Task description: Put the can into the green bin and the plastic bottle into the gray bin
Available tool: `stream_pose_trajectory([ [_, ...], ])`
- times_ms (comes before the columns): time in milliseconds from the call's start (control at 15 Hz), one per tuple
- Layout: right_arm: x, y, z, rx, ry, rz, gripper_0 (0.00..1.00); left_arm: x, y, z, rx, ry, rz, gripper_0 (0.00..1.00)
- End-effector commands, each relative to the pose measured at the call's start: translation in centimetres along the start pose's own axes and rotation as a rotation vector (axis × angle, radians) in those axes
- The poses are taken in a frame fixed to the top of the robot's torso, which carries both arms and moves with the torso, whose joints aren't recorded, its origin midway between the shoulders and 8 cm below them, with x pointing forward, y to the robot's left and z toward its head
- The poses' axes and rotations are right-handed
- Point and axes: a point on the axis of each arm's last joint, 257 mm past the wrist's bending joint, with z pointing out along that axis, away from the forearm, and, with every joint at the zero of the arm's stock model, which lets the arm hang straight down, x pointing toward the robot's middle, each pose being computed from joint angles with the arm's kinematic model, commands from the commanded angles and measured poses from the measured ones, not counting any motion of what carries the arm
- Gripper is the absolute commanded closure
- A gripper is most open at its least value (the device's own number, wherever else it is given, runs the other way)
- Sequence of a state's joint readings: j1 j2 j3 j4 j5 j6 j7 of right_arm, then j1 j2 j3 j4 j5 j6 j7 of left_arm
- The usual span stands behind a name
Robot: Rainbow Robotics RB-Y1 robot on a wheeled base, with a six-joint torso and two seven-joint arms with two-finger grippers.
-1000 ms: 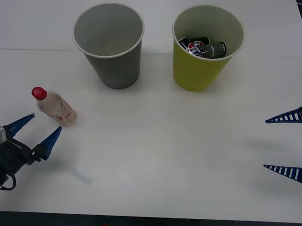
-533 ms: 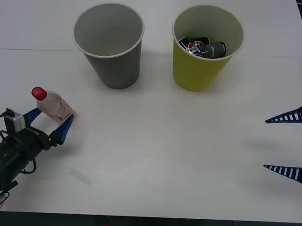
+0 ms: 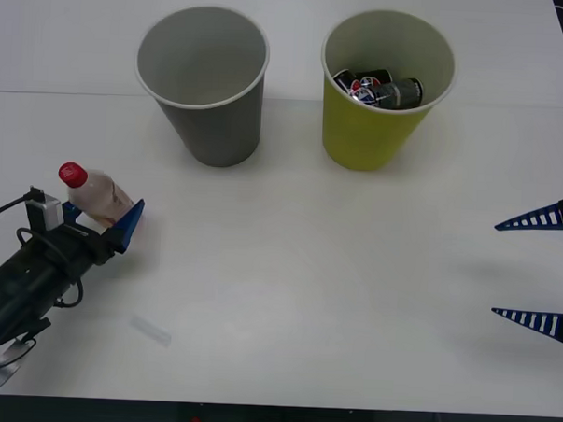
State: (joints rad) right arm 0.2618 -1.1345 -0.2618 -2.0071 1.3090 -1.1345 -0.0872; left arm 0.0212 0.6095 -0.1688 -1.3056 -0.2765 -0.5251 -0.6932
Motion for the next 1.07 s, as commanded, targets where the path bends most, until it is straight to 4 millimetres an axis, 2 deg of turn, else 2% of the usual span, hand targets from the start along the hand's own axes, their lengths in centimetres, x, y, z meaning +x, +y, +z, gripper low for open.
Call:
stream_pose_trajectory([
  [67, 0.0, 0.0, 0.0, 0.000, 0.000, 0.000, 0.00, -0.2, -0.1, 0.1, 0.003, -0.003, 0.002, 1.00],
  [467, 0.0, 0.0, 0.0, 0.000, 0.000, 0.000, 0.00, -0.1, -0.6, 0.1, 0.015, 0.000, 0.011, 1.00],
  [600, 0.0, 0.0, 0.0, 0.000, 0.000, 0.000, 0.00, -0.7, -1.5, -0.3, 0.030, -0.011, -0.003, 1.00],
  [733, 0.0, 0.0, 0.0, 0.000, 0.000, 0.000, 0.00, -1.3, -2.4, -1.3, 0.025, 0.014, 0.009, 1.00],
  [933, 0.0, 0.0, 0.0, 0.000, 0.000, 0.000, 0.00, -3.2, -4.1, -3.4, 0.025, 0.056, -0.017, 1.00],
  [1067, 0.0, 0.0, 0.0, 0.000, 0.000, 0.000, 0.00, -4.1, -4.6, -4.3, 0.037, 0.071, -0.027, 1.00],
])
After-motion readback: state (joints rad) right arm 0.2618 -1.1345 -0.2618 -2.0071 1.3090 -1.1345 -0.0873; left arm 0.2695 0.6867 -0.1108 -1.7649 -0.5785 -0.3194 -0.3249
